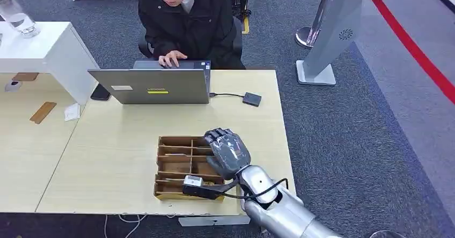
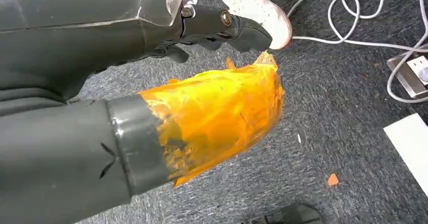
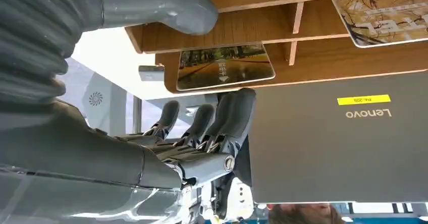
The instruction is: Pass the card to the sensor for recognition and then transmit it.
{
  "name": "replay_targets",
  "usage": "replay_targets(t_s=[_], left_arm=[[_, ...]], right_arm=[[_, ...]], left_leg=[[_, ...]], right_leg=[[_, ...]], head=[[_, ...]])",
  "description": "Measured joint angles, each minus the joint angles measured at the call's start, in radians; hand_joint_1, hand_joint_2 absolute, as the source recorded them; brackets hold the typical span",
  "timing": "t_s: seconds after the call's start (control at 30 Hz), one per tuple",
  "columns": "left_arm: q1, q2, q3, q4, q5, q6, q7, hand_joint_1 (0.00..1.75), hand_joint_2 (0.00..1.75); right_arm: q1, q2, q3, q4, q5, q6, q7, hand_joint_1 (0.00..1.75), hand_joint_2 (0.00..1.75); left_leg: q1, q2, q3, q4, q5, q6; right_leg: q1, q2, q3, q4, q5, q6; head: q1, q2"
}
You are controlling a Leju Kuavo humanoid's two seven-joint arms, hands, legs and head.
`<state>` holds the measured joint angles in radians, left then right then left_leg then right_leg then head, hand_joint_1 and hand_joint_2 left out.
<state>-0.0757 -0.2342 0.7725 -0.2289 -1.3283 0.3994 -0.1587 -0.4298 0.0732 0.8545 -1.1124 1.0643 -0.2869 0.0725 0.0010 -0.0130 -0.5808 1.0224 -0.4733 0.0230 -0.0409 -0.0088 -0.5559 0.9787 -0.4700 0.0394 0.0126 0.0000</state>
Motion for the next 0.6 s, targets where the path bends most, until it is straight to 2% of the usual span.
replay_targets(t_s=[0.23,0.3,0.4,0.6], left_arm=[[0.0,0.0,0.0,0.0,0.0,0.0,0.0,0.0,0.0],[0.0,0.0,0.0,0.0,0.0,0.0,0.0,0.0,0.0],[-0.001,0.0,0.0,0.0,0.0,0.0,0.0,0.0,0.0],[-0.001,0.0,0.0,0.0,0.0,0.0,0.0,0.0,0.0]], right_arm=[[-0.001,0.0,0.0,0.0,0.0,0.0,0.0,0.8,1.75],[-0.002,0.002,0.0,0.003,0.0,0.0,0.0,0.93,1.75],[-0.005,0.003,0.0,0.005,-0.001,0.0,0.0,0.91,1.75],[-0.007,0.005,0.0,0.008,-0.006,-0.002,0.0,1.12,1.75]], left_leg=[[0.0,0.0,0.0,0.0,0.0,0.0],[0.0,0.0,0.0,0.0,0.0,0.0],[0.0,0.0,0.0,0.0,0.0,0.0],[0.0,0.0,0.0,0.0,0.0,0.0]], right_leg=[[0.0,0.0,0.0,0.0,0.0,0.0],[0.0,0.0,0.0,0.0,0.0,0.0],[0.0,0.0,0.0,0.0,0.0,0.0],[0.0,0.0,0.0,0.0,0.0,0.0]], head=[[0.0,0.0],[0.0,0.0],[0.0,0.0],[0.0,0.0]])
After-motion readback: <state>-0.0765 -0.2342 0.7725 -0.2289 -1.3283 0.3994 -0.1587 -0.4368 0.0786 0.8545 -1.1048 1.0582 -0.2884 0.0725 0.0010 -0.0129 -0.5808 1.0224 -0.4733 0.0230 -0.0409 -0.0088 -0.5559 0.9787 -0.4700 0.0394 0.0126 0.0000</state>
